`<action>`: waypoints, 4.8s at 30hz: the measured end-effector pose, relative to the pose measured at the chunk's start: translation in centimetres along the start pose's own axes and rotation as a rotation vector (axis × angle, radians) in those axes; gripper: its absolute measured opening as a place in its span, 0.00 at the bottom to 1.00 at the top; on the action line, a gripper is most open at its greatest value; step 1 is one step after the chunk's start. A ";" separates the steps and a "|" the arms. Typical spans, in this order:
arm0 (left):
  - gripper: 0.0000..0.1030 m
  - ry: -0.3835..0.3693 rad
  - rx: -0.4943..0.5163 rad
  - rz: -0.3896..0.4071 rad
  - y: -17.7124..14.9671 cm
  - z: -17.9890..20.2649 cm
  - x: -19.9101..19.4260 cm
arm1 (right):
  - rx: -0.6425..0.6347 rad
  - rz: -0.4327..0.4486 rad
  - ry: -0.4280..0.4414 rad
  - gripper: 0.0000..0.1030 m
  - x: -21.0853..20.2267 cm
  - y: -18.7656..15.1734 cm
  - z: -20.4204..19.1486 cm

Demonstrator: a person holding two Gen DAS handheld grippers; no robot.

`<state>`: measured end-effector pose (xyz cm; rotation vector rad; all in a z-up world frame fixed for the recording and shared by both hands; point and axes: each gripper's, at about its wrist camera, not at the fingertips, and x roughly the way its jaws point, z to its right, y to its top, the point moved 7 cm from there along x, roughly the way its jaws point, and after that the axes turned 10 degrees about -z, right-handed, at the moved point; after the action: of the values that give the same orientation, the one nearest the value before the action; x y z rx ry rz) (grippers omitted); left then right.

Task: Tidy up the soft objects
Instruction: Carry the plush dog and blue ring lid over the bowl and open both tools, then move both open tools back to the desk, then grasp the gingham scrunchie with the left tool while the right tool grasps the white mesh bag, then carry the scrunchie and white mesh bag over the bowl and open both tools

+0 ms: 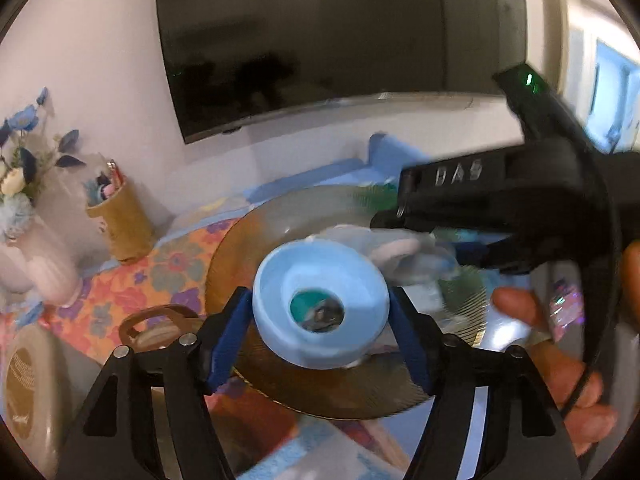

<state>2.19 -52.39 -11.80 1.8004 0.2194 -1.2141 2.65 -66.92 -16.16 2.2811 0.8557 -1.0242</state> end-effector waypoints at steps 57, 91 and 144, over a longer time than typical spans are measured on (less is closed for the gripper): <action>0.75 0.049 -0.631 -0.023 -23.4 -60.3 -3.6 | -0.768 -0.068 -0.150 0.58 28.4 -26.6 -44.1; 0.75 -0.004 -0.676 -0.156 -21.9 -62.5 3.9 | -0.764 -0.223 0.078 0.23 35.3 -27.3 -43.3; 0.42 -0.264 -0.345 -0.146 -29.2 -41.4 -4.3 | -0.555 -0.187 -0.051 0.35 25.4 -32.8 -30.1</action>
<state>9.39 -3.08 -21.86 1.3315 0.3876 -1.4073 6.88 -16.44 -23.89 1.7271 1.1782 -0.7890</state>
